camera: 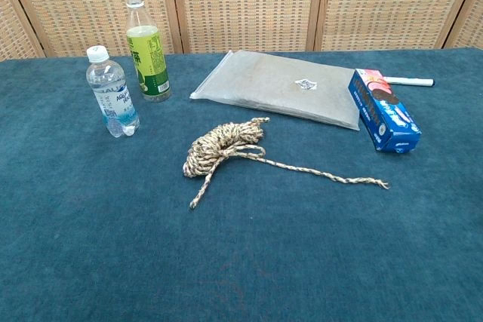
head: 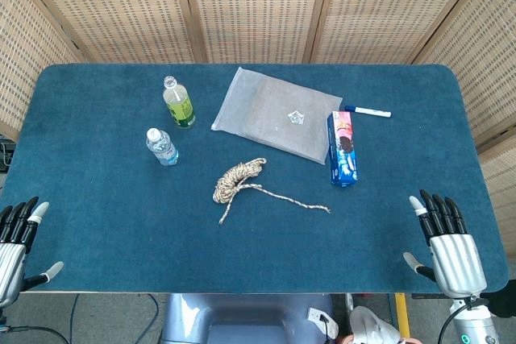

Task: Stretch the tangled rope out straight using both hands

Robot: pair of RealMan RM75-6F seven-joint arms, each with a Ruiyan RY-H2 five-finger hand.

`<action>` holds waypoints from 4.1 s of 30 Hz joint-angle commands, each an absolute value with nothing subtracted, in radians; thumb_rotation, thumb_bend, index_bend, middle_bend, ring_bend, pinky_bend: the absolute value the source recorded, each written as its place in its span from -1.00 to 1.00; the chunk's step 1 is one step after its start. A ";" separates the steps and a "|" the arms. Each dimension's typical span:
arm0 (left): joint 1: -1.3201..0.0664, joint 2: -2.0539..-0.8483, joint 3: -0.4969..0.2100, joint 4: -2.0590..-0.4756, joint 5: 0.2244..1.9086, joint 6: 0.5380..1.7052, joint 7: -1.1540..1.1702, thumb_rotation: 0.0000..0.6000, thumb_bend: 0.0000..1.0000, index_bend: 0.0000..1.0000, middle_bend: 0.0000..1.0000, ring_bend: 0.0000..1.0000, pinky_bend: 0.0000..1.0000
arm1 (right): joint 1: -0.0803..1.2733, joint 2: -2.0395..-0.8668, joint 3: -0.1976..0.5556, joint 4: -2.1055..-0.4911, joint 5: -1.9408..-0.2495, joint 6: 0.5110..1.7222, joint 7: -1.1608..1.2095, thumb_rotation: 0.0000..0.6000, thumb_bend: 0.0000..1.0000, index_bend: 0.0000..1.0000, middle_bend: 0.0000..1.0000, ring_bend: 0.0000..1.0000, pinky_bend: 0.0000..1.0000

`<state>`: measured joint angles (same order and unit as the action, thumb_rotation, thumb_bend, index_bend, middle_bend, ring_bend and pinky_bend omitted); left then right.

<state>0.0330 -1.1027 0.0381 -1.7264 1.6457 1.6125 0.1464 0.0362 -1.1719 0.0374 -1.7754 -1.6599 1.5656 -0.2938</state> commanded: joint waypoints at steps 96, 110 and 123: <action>-0.060 -1.220 -0.022 -1.694 1.470 1.480 0.327 1.00 -0.96 -1.00 -1.00 -1.00 -1.00 | 0.701 -1.671 0.107 -1.256 -1.208 0.923 -0.466 1.00 -0.16 0.50 -1.00 -1.00 -1.00; -0.146 -1.252 -0.024 -1.589 1.598 1.440 0.403 1.00 -0.95 -1.00 -1.00 -1.00 -1.00 | 0.704 -1.654 0.102 -1.259 -1.248 0.932 -0.436 1.00 -0.16 0.50 -1.00 -1.00 -1.00; -0.558 -1.416 -0.009 -1.176 2.028 1.284 0.192 1.00 -0.79 -0.34 -1.00 -1.00 -1.00 | 0.719 -1.644 0.098 -1.267 -1.255 0.921 -0.485 1.00 -0.16 0.51 -1.00 -1.00 -1.00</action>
<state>-0.4269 -1.3372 -0.0190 -1.2892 1.9294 1.3433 0.2691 0.7162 -1.6459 0.0975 -1.2637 -1.2595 0.9235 -0.4736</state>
